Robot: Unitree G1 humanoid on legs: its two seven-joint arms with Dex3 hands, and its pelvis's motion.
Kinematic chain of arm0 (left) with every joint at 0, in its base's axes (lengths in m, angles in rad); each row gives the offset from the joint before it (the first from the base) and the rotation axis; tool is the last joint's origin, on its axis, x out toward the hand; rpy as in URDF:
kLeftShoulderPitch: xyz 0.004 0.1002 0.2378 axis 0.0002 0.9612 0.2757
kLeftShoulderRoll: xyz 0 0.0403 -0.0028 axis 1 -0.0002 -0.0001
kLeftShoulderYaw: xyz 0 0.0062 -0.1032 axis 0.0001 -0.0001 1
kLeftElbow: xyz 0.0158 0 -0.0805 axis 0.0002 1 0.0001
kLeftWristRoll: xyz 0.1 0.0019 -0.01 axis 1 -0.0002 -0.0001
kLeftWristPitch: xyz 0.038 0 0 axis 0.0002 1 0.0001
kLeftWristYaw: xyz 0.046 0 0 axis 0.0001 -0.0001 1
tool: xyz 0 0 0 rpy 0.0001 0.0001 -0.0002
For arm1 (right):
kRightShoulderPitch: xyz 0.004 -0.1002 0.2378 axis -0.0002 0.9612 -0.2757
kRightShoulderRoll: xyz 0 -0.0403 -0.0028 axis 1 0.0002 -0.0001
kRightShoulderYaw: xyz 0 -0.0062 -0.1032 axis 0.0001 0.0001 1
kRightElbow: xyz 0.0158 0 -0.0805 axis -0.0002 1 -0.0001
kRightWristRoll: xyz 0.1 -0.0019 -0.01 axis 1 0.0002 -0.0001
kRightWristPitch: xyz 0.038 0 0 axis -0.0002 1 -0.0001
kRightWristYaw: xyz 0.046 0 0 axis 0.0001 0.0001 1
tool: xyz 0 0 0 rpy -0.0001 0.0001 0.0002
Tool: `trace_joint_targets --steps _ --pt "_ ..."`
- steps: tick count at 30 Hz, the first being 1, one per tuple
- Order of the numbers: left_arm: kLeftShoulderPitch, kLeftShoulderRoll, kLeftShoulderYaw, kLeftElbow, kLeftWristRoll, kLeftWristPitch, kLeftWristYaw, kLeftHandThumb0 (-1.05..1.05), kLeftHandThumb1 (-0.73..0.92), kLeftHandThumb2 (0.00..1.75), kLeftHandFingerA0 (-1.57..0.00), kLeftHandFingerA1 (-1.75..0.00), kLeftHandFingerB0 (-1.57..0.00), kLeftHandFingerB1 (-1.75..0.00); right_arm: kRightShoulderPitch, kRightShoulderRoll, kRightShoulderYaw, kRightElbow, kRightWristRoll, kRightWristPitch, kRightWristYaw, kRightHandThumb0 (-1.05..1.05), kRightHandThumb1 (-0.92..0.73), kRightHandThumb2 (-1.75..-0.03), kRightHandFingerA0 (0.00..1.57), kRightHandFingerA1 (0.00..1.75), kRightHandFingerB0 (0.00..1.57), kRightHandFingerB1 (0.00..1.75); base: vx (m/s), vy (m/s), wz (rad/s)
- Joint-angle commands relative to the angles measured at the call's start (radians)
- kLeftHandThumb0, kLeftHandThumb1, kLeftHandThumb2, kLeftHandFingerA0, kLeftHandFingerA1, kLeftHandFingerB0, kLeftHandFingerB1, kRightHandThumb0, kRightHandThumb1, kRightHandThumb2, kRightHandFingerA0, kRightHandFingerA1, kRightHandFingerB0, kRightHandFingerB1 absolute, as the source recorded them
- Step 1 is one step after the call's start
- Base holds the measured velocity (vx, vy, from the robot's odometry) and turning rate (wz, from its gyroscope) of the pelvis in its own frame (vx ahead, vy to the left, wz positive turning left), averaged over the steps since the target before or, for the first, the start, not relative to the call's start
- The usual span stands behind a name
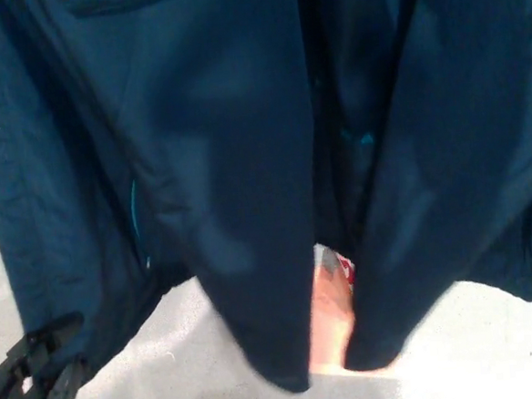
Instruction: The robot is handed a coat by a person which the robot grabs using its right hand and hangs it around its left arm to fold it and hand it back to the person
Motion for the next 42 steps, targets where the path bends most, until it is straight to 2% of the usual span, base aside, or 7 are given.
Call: trace_joint_targets --steps 1,8,25,34,35,36,42 --pt "0.04 0.035 -0.006 -0.085 -0.096 0.075 -0.166 -0.36 0.54 1.08 0.0 -0.48 0.0 -0.48 -0.246 0.04 -0.118 0.064 0.015 -0.087 -0.342 -0.3 -0.86 -0.65 1.17 0.92 1.01 0.86 0.0 0.0 0.0" --pt "0.042 0.042 0.0 -0.149 -0.149 0.139 -0.238 -0.68 0.8 0.64 -0.25 -0.34 -0.21 -0.32 -0.266 0.04 -0.141 0.076 0.0 -0.119 -0.339 -0.35 -0.87 -0.66 1.15 0.65 1.0 0.71 0.0 0.0 0.0" --pt "0.225 0.165 -0.142 -0.633 -0.244 0.273 -0.446 -0.73 0.87 0.65 -0.21 -0.35 -0.16 -0.31 -0.308 0.075 -0.155 0.126 -0.03 -0.115 -0.312 -0.31 -0.85 -0.65 1.13 0.69 0.98 0.74 0.0 0.0 0.0" --pt "0.258 0.221 -0.252 -0.897 -0.266 0.347 -0.453 -0.36 0.54 1.1 0.0 -0.48 0.0 -0.48 -0.381 0.139 -0.182 0.143 -0.028 -0.117 -0.274 -0.32 -0.84 -0.65 1.11 0.65 0.95 0.7 0.0 0.0 0.0" --pt "0.257 0.221 -0.259 -0.903 -0.262 0.349 -0.447 -0.73 0.87 0.66 -0.16 -0.33 -0.11 -0.27 -0.383 0.142 -0.186 0.143 -0.026 -0.117 -0.27 -0.35 -0.86 -0.65 1.1 0.65 0.96 0.69 0.0 0.0 0.0" --pt "0.253 0.215 -0.279 -0.914 -0.251 0.353 -0.436 -0.77 0.68 1.02 -0.15 -0.49 0.0 -0.38 -0.387 0.153 -0.195 0.143 -0.018 -0.116 -0.26 -0.35 -0.85 -0.66 1.11 0.67 0.96 0.71 0.0 0.0 0.0" --pt "0.197 0.181 -0.389 -0.949 -0.192 0.388 -0.363 -0.74 0.67 1.03 -0.05 -0.43 -0.04 -0.36 -0.409 0.207 -0.208 0.146 -0.021 -0.1 -0.239 -0.36 -0.83 -0.65 1.07 0.66 0.96 0.65 0.0 0.0 0.0"
